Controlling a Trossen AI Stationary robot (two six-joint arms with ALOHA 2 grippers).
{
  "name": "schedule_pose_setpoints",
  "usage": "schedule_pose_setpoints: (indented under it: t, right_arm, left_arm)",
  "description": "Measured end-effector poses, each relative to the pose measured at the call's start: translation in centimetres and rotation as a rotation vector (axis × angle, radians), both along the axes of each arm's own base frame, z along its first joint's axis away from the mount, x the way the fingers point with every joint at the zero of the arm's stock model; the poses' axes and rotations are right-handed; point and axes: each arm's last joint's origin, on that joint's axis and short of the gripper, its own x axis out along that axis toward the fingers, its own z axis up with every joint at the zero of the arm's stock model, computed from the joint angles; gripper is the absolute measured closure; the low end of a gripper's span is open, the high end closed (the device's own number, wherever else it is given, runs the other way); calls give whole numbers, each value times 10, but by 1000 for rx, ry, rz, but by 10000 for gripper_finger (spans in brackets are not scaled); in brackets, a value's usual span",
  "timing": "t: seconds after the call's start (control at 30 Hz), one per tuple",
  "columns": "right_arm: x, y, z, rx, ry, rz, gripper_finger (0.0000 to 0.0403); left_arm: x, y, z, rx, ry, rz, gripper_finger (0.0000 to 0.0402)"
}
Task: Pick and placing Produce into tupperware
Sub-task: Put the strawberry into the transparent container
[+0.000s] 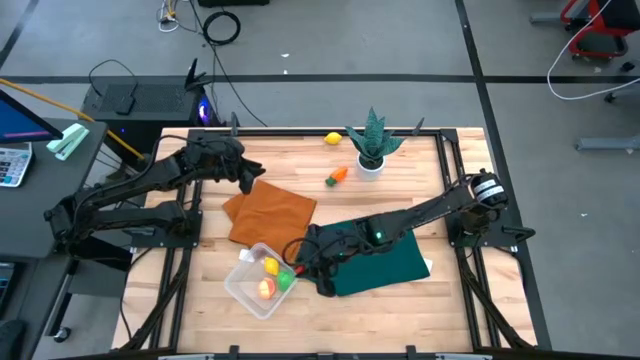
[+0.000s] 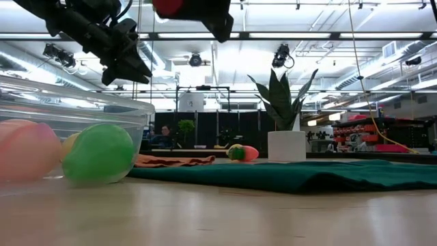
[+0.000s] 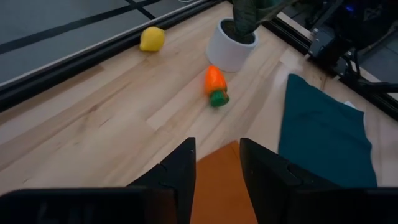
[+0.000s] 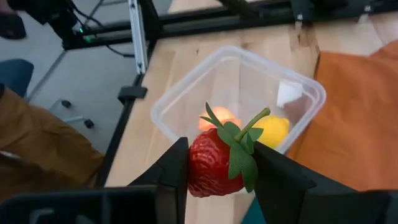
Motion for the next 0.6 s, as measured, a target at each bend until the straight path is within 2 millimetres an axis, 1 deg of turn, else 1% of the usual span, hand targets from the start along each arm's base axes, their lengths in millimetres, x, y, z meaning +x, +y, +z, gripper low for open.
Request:
schedule_pose_setpoints:
  t: [0.17,0.3,0.4,0.47,0.6]
  right_arm:
    - [3,0,5,11,-60,-8,293]
    - [6,-8,7,-8,-78,3,293]
    - [19,-17,11,-6,-93,14,293]
    - [35,-21,16,-9,-115,38,293]
    - [66,-21,16,-49,-45,118,293]
  left_arm:
    - [0,-1,-2,7,24,-16,277]
    - [-1,-1,-2,6,34,-19,276]
    - [-1,-2,-4,14,53,-29,271]
    - [-2,-2,-4,21,60,-35,269]
    - [-2,-2,-6,21,79,-41,268]
